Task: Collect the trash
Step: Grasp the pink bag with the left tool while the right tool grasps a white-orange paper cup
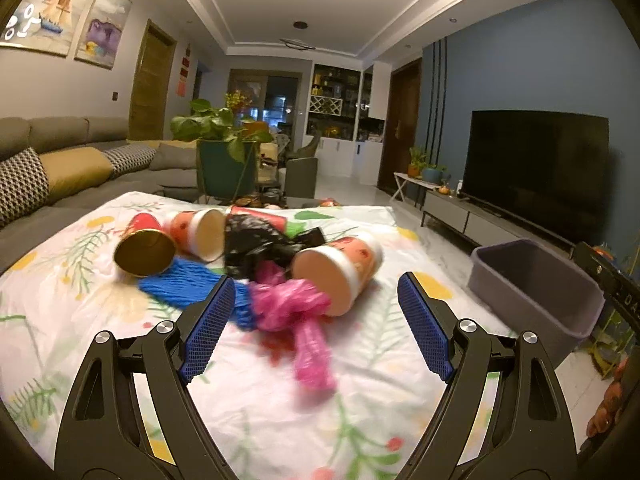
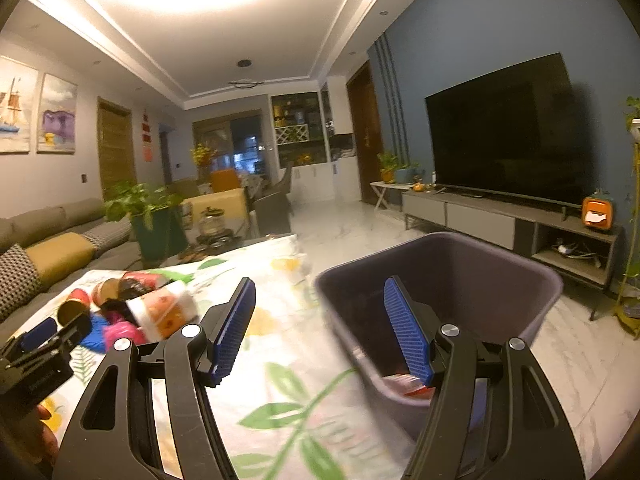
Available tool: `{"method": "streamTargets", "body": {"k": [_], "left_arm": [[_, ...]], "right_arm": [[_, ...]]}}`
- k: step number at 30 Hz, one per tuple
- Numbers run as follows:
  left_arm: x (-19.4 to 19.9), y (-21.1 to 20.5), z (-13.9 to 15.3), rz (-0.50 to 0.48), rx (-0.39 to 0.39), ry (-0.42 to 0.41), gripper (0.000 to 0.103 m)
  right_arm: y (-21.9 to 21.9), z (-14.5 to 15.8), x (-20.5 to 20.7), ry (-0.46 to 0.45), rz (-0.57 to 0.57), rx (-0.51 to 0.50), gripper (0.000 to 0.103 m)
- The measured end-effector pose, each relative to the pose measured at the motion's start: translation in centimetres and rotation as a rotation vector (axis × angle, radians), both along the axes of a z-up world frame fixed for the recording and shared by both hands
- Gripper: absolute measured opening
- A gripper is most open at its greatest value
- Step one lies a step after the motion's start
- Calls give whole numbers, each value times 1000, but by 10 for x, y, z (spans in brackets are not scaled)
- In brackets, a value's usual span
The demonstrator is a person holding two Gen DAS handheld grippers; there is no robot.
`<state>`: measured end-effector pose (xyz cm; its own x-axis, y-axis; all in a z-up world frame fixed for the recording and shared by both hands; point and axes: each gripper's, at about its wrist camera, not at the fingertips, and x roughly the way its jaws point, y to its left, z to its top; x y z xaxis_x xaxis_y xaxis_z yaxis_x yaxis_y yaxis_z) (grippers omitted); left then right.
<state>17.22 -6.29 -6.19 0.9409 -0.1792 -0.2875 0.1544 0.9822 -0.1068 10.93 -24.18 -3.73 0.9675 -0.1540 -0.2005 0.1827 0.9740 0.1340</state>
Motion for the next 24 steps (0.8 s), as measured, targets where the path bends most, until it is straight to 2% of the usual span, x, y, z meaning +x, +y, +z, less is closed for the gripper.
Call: {"method": "streamTargets", "body": {"k": [7,10,13,14,16,18,19,21,24], "left_arm": [[3,11,-11,-5,30,27,78],[11,8,-21,-36,49,65,69],[24,2,-30,-66,73,121,55],[28,1,-33,-70,77,142,48],[38,0,-38,-85,71,198,38],[47,2,-43,-91,60,244,22],[50,2,-45,-95,56,260,19],[54,3,-48,-105,48,283,6],[56,6,-51,-123,24,296,0]], "right_arm": [[31,-7,7,9,63,-16,66],[38,-9,10,13,78,-23,66],[43,-11,12,20,90,-29,66],[44,-11,13,23,92,-34,66],[49,-13,14,26,96,-40,66],[52,-14,16,31,101,-45,66],[53,-14,17,34,103,-46,66],[55,-15,18,38,109,-47,66],[61,-17,21,44,118,-56,66]]}}
